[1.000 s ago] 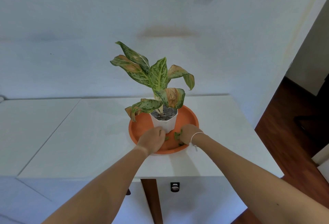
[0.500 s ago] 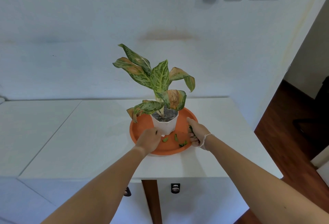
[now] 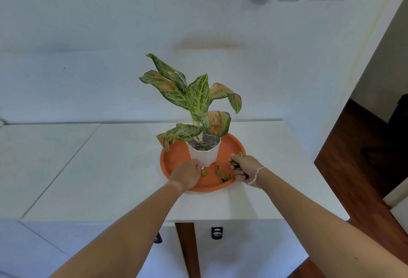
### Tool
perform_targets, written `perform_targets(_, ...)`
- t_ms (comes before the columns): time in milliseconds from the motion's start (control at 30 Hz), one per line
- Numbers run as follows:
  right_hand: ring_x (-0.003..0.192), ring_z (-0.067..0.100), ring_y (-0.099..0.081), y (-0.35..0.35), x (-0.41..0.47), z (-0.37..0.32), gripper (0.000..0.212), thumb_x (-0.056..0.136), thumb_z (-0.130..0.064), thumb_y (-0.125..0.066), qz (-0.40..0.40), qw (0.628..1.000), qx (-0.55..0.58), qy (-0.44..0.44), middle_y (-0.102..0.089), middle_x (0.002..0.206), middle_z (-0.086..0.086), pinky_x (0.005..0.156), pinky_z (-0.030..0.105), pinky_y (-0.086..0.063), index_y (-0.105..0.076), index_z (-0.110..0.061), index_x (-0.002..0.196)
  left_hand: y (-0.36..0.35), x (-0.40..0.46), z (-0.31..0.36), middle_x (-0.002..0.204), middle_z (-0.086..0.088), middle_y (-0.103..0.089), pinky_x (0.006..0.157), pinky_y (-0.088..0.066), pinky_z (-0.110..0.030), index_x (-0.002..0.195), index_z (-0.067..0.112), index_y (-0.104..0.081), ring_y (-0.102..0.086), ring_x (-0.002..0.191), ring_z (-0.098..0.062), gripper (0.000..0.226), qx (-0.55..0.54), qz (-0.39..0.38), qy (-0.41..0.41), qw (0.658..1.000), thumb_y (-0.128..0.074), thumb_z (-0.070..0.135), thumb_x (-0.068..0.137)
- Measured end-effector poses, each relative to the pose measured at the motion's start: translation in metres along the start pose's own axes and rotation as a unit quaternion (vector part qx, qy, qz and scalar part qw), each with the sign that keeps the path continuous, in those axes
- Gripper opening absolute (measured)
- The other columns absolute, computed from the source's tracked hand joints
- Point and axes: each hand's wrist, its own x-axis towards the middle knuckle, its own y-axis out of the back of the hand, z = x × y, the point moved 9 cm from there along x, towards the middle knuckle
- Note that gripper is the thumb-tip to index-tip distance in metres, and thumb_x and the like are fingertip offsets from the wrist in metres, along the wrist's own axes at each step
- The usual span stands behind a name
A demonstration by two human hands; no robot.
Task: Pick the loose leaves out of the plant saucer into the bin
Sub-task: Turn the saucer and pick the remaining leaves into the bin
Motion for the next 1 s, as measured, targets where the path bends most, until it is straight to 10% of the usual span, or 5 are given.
perform_targets(233, 0.033, 0.009, -0.022, 0.000, 0.001, 0.001, 0.060, 0.083, -0.069, -0.043, 0.015, 0.999, -0.031, -0.011, -0.039, 0.053, 0.001, 0.032, 0.014, -0.018, -0.038, -0.014, 0.060, -0.011, 0.000, 0.006, 0.120, -0.005, -0.066, 0.090, -0.051, -0.035, 0.127, 0.020, -0.058, -0.061, 0.109, -0.025, 0.038, 0.097, -0.005, -0.028, 0.995, -0.048, 0.038, 0.095)
perform_targets(500, 0.032, 0.009, -0.021, 0.001, 0.008, -0.008, 0.037, 0.093, -0.027, -0.041, 0.053, 0.989, -0.137, 0.022, -0.038, 0.055, 0.002, 0.035, 0.016, -0.016, -0.035, -0.016, 0.058, -0.017, 0.006, 0.008, 0.117, -0.003, -0.068, 0.087, -0.052, -0.033, 0.118, 0.019, -0.066, -0.062, 0.107, -0.023, 0.029, 0.122, 0.025, -0.027, 0.992, -0.051, 0.028, 0.094)
perform_targets(1000, 0.037, 0.009, -0.024, -0.006, 0.011, -0.014, 0.023, 0.092, -0.008, -0.046, 0.029, 0.987, -0.158, 0.000, -0.038, 0.058, 0.002, 0.034, 0.016, -0.015, -0.055, -0.010, 0.071, -0.012, 0.009, 0.001, 0.104, -0.012, -0.068, 0.072, -0.046, -0.034, 0.110, 0.008, -0.057, -0.063, 0.095, -0.031, 0.029, 0.085, 0.041, -0.010, 0.996, -0.038, 0.025, 0.096)
